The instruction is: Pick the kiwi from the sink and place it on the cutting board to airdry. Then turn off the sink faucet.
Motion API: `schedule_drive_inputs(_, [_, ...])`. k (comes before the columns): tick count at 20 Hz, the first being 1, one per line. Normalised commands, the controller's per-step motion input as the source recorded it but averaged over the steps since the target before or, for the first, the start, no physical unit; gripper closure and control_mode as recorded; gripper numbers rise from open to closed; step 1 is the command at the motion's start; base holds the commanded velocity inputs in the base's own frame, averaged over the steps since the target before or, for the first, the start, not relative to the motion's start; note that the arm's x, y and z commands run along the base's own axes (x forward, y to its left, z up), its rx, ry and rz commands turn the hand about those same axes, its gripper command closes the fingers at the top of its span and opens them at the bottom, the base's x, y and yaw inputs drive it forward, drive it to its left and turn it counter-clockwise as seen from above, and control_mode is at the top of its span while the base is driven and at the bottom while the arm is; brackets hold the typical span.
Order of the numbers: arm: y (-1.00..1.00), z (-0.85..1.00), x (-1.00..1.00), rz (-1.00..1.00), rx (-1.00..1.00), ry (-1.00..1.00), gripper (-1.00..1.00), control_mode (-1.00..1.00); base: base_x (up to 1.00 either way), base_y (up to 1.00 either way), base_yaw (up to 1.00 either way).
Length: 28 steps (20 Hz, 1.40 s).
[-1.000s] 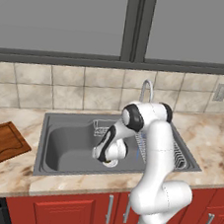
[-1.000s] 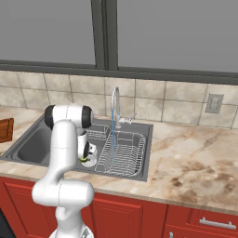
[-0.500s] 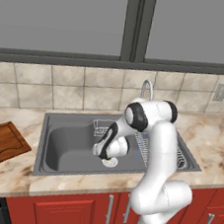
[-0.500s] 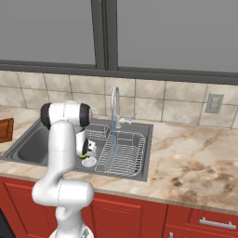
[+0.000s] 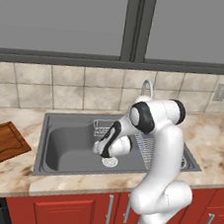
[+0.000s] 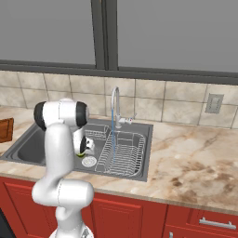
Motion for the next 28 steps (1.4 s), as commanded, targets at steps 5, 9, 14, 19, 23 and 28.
schedule_drive_inputs(5, [0.00, 0.44, -0.29, 0.00, 0.00, 0.00, 1.00, -1.00, 0.00, 0.00, 0.00])
schedule_drive_inputs(9, [0.00, 0.51, -0.29, 0.00, 0.00, 0.00, 1.00, -1.00, 0.00, 0.00, 0.00])
schedule_drive_inputs(14, [0.00, 0.55, -0.35, 0.00, 0.00, 0.00, 1.00, -1.00, 0.00, 0.00, 0.00])
schedule_drive_inputs(19, [0.00, 0.53, -0.36, 0.00, 0.00, 0.00, 1.00, -1.00, 0.00, 0.00, 0.00])
schedule_drive_inputs(23, [0.00, 0.54, -0.37, 0.00, 0.00, 0.00, 1.00, -1.00, 0.00, 0.00, 0.00])
schedule_drive_inputs(28, [0.00, 0.57, -0.37, 0.00, 0.00, 0.00, 1.00, -1.00, 0.00, 0.00, 0.00])
